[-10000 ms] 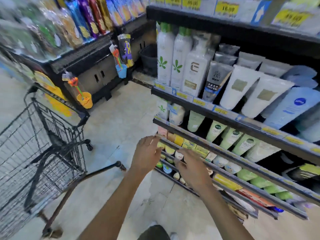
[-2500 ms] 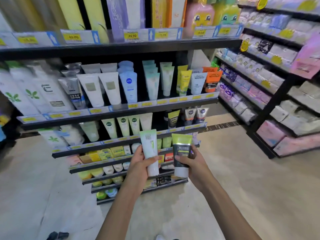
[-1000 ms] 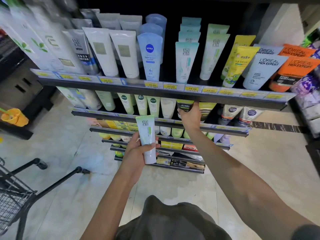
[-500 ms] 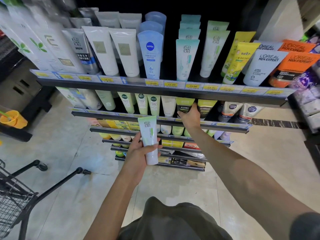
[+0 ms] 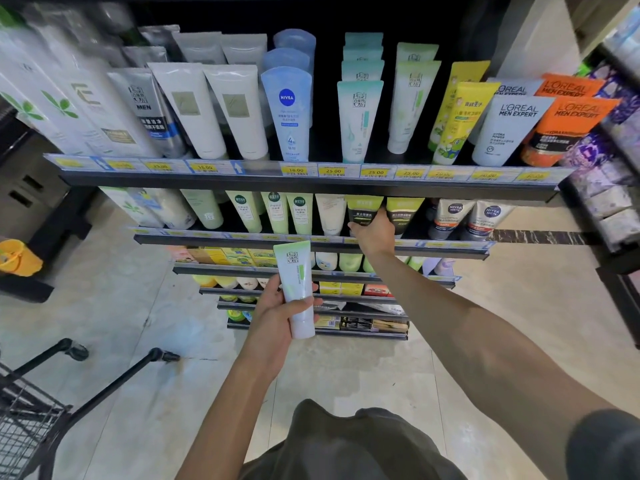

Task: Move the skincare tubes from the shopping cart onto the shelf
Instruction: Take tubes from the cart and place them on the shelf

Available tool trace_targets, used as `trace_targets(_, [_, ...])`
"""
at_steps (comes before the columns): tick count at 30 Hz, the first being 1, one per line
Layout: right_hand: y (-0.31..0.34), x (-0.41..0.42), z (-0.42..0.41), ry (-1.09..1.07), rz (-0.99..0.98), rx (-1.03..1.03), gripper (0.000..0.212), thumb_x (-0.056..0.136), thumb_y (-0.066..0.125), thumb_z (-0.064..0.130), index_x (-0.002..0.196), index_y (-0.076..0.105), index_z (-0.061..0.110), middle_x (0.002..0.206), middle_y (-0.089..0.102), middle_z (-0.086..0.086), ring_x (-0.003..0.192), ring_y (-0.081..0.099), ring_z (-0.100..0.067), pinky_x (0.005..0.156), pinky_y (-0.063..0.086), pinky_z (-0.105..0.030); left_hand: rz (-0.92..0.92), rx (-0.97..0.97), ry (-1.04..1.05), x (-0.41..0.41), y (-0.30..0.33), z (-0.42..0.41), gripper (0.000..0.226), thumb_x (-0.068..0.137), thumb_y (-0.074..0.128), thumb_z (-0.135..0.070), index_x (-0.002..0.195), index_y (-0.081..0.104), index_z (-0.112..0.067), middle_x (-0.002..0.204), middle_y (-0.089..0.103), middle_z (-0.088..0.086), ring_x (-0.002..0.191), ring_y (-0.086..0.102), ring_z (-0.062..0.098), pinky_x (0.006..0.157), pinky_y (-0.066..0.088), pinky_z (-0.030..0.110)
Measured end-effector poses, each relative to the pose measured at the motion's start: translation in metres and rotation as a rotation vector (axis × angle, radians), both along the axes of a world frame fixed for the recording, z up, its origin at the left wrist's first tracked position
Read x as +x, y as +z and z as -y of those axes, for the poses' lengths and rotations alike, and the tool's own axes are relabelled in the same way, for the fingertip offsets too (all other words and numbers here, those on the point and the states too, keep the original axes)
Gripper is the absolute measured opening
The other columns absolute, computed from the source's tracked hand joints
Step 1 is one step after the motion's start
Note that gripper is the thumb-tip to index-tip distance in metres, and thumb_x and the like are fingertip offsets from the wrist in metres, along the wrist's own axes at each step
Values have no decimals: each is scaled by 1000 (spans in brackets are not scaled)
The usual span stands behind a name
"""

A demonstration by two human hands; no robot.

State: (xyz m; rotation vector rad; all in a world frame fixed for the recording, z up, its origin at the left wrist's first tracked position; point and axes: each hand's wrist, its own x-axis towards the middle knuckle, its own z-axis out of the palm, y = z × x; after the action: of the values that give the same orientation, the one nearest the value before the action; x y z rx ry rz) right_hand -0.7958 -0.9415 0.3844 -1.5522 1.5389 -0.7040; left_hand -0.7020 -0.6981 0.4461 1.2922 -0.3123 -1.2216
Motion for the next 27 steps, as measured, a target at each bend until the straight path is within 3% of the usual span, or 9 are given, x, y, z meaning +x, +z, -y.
trace_targets(5, [3, -2, 2, 12, -33, 33, 53, 88, 81, 23, 130, 54, 5, 124, 68, -13, 118, 64, -32, 96, 53, -37, 6, 5, -15, 0, -2, 1, 56, 89, 62, 11, 132, 57, -24, 108, 77, -1, 90, 74, 19, 80, 58, 45])
trace_targets(8, [4, -4, 1, 3, -60, 42, 49, 89, 80, 24, 125, 54, 4, 117, 67, -13, 111, 66, -34, 85, 53, -35, 5, 1, -33, 0, -1, 3, 54, 89, 61, 12, 129, 59, -26, 105, 77, 1, 88, 73, 19, 83, 56, 49])
trace_targets(15, [5, -6, -5, 3, -99, 18, 45, 92, 77, 23, 125, 54, 2, 113, 68, -15, 105, 66, -33, 75, 47, -31, -11, -4, -64, -3, -5, 4, 56, 91, 62, 9, 135, 57, -24, 120, 72, 14, 97, 72, 26, 78, 57, 45])
trace_targets(25, [4, -8, -22, -21, -91, -30, 30, 92, 73, 19, 117, 61, 7, 112, 73, -13, 105, 69, -34, 89, 58, -40, -38, 6, -56, -6, -5, -3, 61, 89, 63, 10, 140, 53, -22, 124, 71, 13, 102, 71, 31, 76, 57, 43])
trace_targets(27, [6, -14, -34, -31, -61, -46, 33, 95, 69, 18, 125, 61, 7, 115, 73, -13, 107, 70, -32, 90, 57, -37, -30, 1, -71, -8, -3, -3, 59, 89, 63, 11, 137, 55, -22, 122, 72, 14, 99, 72, 30, 74, 58, 43])
